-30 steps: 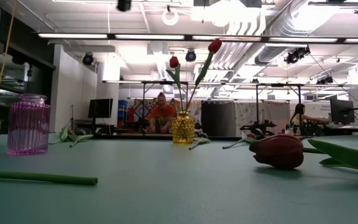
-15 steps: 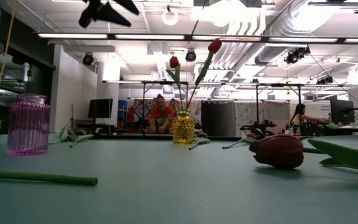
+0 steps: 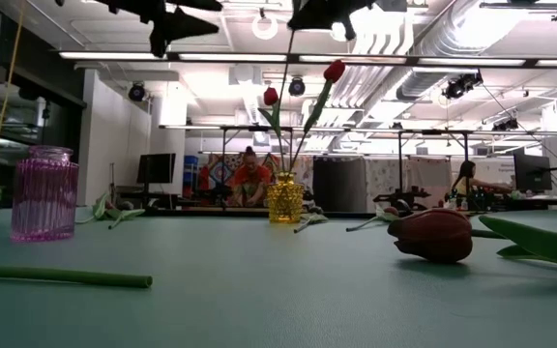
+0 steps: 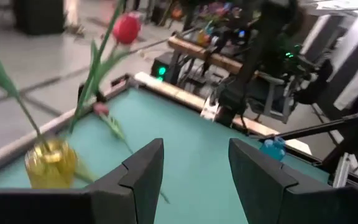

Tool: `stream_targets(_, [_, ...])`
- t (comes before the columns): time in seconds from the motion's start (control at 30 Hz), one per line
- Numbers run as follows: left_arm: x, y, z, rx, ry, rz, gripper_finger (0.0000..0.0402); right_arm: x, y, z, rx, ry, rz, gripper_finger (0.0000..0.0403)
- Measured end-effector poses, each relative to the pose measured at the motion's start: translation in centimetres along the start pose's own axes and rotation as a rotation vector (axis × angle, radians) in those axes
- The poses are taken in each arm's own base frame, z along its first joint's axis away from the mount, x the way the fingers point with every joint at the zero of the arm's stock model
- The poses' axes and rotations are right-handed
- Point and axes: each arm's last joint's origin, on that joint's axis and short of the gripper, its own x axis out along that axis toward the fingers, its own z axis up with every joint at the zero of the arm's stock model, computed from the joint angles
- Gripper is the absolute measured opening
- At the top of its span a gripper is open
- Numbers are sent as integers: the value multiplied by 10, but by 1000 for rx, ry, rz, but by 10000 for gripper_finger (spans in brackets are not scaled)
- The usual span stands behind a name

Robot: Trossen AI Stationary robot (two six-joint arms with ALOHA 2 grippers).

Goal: Sort flowers into vase by color
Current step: Put the red tulip into the yellow vase

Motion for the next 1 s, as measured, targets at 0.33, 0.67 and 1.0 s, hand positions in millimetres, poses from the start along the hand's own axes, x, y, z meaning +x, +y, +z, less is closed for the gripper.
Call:
stream_targets(0.33, [-16,28,19,60,-88,52,170,65,-16,-13,-28,196,-120,0])
stream_targets(0.67, [-30,26,26,61,-143,25,170,73,-29,-23,-24,266,-119,0])
stream_targets(1.0, [-32,25,33,60,-218,50,170,75,-32,-25,11,276,-77,6])
